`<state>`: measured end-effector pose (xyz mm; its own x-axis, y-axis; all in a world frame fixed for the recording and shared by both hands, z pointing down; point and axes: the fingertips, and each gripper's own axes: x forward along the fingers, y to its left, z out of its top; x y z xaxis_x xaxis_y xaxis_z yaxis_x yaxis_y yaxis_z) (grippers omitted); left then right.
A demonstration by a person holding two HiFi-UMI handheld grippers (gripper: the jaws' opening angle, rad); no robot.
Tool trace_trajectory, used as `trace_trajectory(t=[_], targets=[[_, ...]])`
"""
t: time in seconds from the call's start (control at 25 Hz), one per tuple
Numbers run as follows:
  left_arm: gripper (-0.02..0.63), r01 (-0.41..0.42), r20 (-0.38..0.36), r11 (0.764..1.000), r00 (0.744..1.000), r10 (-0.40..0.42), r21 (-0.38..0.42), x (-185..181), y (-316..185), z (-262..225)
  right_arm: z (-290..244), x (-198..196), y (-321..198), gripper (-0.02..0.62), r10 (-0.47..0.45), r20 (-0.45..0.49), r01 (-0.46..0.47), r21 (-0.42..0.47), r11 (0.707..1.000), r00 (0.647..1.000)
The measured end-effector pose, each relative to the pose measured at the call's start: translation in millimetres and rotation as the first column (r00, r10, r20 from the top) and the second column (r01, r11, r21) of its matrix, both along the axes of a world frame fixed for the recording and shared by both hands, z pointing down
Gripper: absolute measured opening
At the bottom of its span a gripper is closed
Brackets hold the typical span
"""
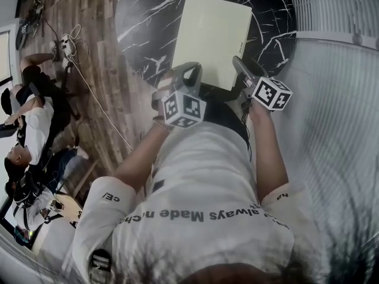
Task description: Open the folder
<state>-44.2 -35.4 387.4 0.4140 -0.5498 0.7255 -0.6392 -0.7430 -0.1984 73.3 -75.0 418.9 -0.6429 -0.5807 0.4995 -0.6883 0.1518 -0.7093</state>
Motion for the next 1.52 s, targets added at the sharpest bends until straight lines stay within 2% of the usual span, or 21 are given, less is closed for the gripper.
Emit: trace_trajectory(t=[0.2, 0.28, 0.4, 0.76, 1.16, 1.36, 1.52], targets=[[0.026, 0.049, 0.059, 0.997, 0.997, -0.045, -0.061, -25, -5, 37, 31, -7, 6, 0.224, -0.003, 0.141, 0.016, -0.094, 0.995, 0.99], [0.026, 0.046, 0.064, 0.997, 0.997, -0.042, -0.068, -24, -4, 39, 30, -11, 7, 0.174, -0.006, 0.17, 0.023, -0.098, 0.995, 0.985], [0.026, 0.036, 0.057, 0.997, 0.998, -0.032, -0.068, -19, -1, 34, 21, -17, 9, 0.154, -0.017, 0.184, 0.033, -0.082, 0.996, 0.983], [0.026, -0.001, -0.028, 0.999, 1.0, 0.0, -0.038, 6, 20, -15, -21, -38, 14, 0.122, -0.069, 0.223, 0.077, -0.027, 0.997, 0.972], [0.028, -0.078, -0.113, 0.996, 0.99, 0.082, 0.047, 36, 48, -90, -70, -78, 11, 0.12, -0.167, 0.264, 0.161, 0.043, 0.986, 0.95], [0.028, -0.147, -0.077, 0.984, 0.985, 0.154, 0.097, 46, 61, -111, -89, -104, 9, 0.114, -0.208, 0.316, 0.201, 0.054, 0.978, 0.926], [0.011, -0.143, -0.024, 0.985, 0.989, 0.145, 0.096, 39, 65, -113, -101, -126, 6, 0.116, -0.255, 0.337, 0.244, 0.075, 0.967, 0.906]])
